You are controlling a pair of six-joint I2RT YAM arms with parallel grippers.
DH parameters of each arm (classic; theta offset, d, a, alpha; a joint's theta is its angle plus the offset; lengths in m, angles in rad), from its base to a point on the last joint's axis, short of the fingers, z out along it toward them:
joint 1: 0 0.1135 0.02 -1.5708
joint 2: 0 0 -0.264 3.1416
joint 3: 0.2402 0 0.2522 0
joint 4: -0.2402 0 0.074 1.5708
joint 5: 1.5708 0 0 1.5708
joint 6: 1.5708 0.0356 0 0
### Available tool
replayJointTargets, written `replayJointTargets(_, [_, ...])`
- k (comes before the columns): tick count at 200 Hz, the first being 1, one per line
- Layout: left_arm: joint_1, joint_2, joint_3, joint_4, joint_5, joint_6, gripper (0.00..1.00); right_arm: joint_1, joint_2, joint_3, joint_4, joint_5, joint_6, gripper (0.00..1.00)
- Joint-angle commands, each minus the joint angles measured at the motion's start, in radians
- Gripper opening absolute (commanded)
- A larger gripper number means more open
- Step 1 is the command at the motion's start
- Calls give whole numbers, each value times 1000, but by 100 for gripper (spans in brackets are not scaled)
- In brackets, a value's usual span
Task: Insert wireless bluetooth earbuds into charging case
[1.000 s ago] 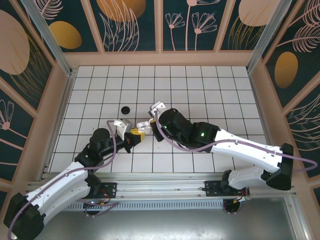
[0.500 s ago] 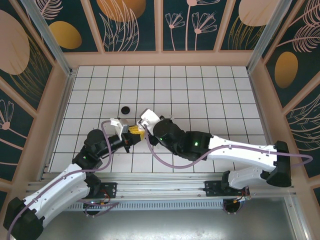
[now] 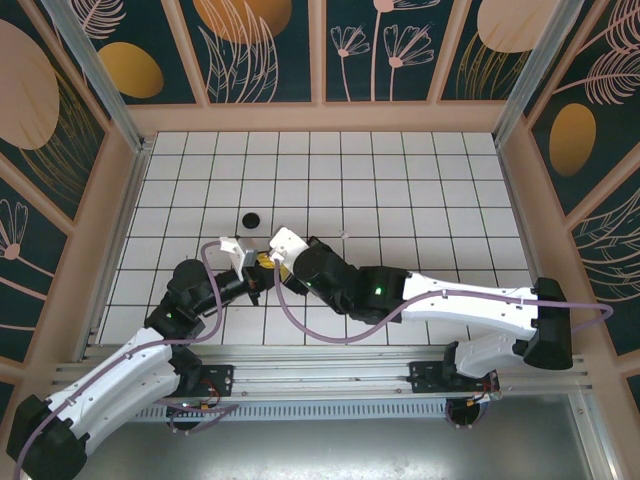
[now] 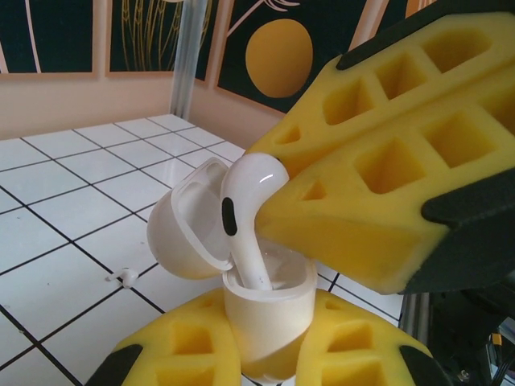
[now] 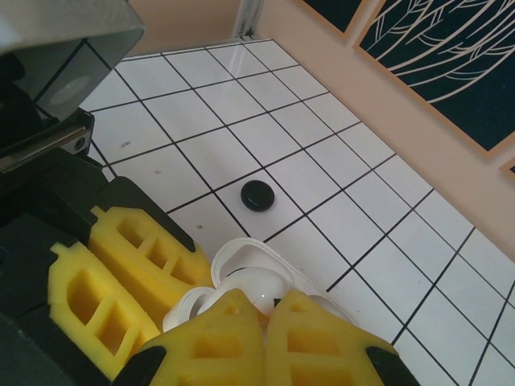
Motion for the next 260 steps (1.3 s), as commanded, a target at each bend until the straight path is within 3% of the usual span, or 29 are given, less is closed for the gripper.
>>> replayJointTargets(1, [7,-26,-3,52,0,20,0,19,8,13,-26,5,-26,0])
replayJointTargets(122, [6,-74,-10,50,-58,-6,0,60,-26,-34,-51,4,-43,0])
replayJointTargets(260, [7,-90,-9,57,-91,-26,0,86,-44,-97,-5,27,-71,9])
